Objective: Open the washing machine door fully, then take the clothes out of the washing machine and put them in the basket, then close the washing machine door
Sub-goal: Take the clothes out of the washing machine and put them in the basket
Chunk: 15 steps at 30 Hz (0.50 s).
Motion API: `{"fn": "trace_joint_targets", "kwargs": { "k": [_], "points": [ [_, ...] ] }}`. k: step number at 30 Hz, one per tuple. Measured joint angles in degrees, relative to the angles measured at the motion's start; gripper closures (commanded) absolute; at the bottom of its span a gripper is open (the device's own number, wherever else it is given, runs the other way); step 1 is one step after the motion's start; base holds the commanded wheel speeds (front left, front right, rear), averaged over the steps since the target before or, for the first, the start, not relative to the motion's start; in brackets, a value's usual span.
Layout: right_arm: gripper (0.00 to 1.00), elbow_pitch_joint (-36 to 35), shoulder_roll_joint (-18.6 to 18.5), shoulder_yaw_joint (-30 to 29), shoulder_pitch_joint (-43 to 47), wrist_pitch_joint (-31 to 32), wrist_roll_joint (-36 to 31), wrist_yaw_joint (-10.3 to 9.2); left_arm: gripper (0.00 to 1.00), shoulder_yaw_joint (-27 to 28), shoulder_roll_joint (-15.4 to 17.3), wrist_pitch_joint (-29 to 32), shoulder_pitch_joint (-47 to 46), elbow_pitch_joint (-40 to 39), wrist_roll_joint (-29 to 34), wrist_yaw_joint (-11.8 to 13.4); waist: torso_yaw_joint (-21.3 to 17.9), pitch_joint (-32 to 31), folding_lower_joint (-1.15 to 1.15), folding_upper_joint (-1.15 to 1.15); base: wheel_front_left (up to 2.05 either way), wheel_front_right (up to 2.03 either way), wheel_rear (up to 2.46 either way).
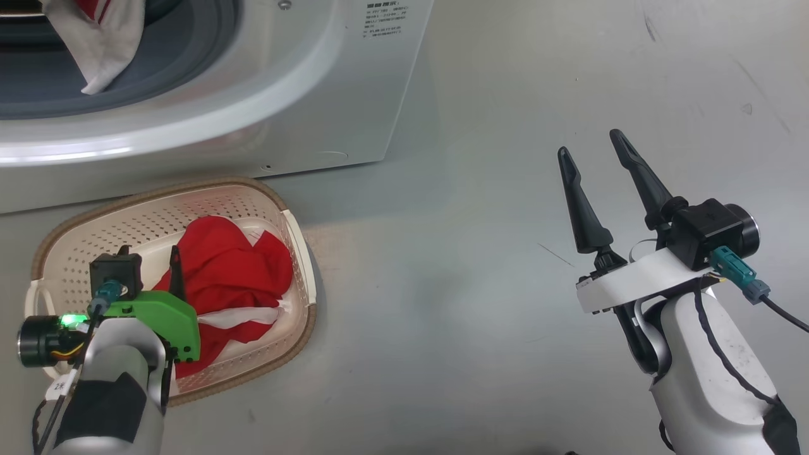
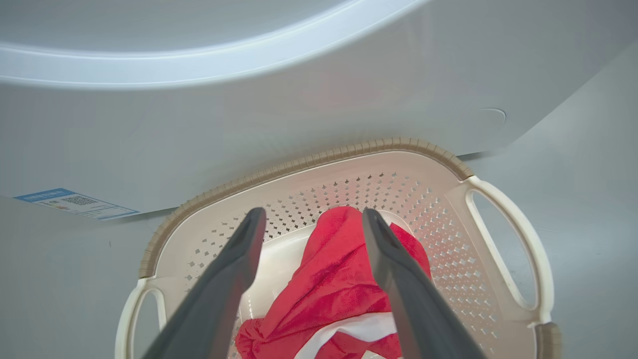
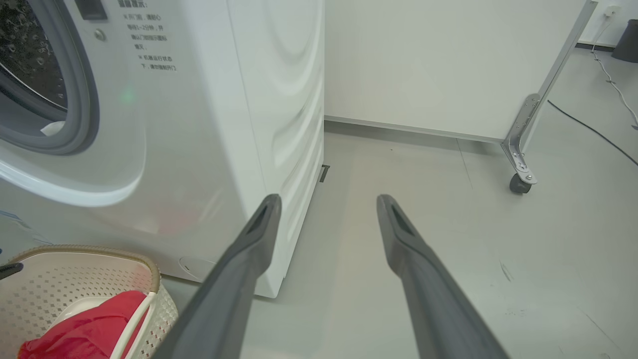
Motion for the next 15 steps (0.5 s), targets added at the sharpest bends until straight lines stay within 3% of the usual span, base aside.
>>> {"fn": "trace_joint_targets", "kwargs": {
  "k": [15],
  "points": [
    [0.0, 2.3, 0.3, -0.2, 0.8, 0.0, 0.0, 0.01, 0.0, -1.8, -1.4, -1.6, -0.9, -0.8, 0.4, -1.6, 2.2, -6.9, 0.0, 0.0, 0.0, 0.0, 0.0]
  ]
}}
